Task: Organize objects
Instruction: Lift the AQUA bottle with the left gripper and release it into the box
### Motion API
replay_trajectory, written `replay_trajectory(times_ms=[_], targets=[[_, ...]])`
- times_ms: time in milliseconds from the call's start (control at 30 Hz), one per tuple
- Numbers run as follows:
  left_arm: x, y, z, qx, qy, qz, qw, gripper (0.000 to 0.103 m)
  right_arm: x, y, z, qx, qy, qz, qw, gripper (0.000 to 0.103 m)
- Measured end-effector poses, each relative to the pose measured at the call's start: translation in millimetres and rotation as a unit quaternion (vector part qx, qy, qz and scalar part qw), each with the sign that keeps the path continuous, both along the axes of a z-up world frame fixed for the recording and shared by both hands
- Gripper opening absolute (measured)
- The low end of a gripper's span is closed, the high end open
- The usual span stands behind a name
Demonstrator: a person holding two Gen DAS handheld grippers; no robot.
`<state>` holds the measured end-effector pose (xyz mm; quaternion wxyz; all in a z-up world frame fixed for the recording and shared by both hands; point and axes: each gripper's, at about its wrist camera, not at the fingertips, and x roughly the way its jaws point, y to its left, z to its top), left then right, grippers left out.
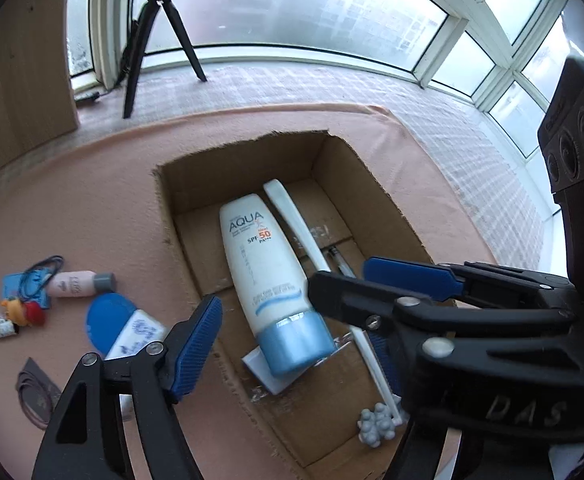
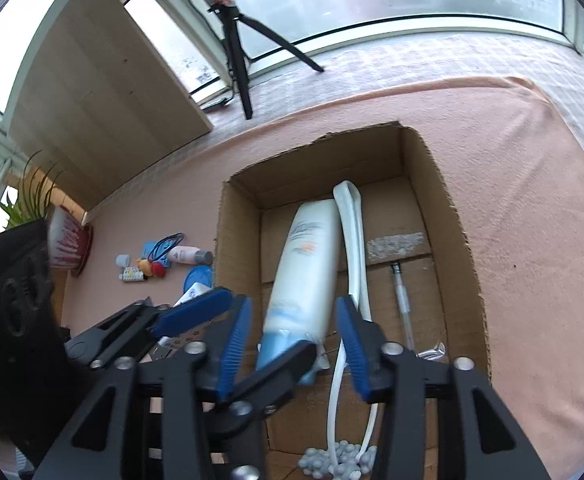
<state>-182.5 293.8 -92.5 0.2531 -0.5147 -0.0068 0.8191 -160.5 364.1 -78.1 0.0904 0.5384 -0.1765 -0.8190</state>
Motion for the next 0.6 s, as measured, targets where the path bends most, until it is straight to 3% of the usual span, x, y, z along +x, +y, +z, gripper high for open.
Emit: replay_trajectory(times_ms=[300, 600], targets=[[2.0, -36.1, 9.8, 0.006, -0.001, 0.010, 0.9999, 0.076, 11.2, 3.5, 8.7, -0.022, 0.011, -0.015, 1.000, 0.043], [-2.0, -92.4, 15.1, 0.012, -0.006, 0.050, 0.9986, 0.076, 23.9, -7.8, 17.0, -0.041, 0.017, -0.013, 0.999, 0.043]])
